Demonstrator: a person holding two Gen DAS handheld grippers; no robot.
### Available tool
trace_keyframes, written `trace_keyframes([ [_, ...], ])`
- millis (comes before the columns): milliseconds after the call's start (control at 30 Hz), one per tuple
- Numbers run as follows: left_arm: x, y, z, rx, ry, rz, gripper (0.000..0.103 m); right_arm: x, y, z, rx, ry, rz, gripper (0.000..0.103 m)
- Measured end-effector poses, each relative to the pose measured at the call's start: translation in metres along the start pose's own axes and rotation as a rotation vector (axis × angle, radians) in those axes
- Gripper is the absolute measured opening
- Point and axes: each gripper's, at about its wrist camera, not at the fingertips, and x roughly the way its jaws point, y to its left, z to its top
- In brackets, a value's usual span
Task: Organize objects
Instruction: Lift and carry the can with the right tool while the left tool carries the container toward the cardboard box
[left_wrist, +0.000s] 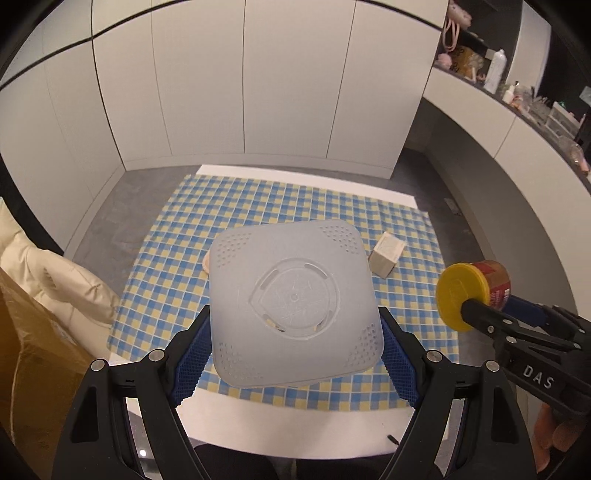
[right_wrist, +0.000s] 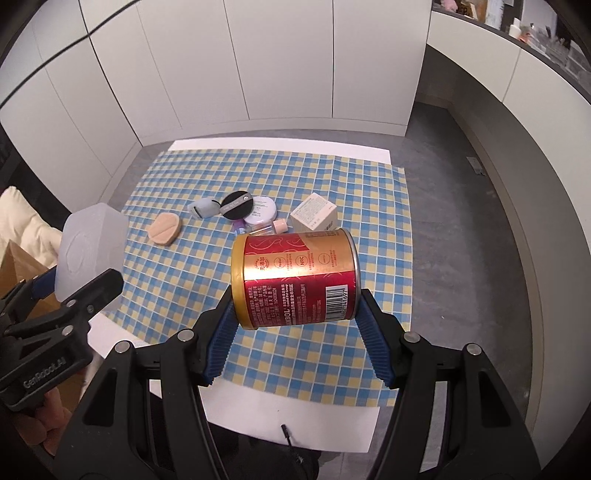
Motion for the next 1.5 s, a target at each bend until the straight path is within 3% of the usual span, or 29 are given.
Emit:
trace_keyframes([
  [233, -0.035, 0.005, -0.003, -0.007, -0.073, 0.023, 0.083, -0.024, 0.005, -0.010, -0.070, -0.036, 0.007, 0.065],
  [567, -0.035, 0.010, -0.023, 0.034, -0.064, 0.023, 0.083, -0.034, 0.015, -0.014, -0.126, -0.059, 0.039, 0.065],
  [833, -0.045, 0.019, -0.028, 0.003, -0.075, 0.005, 0.083, -0.043, 0.030, -0.012, -0.140, -0.096, 0.080, 0.065],
  [1500, -0.055, 0.099, -0.040, -0.104, -0.097, 0.090, 0.083, -0.025, 0.108, -0.005, -0.264, -0.092, 0.115, 0.065],
])
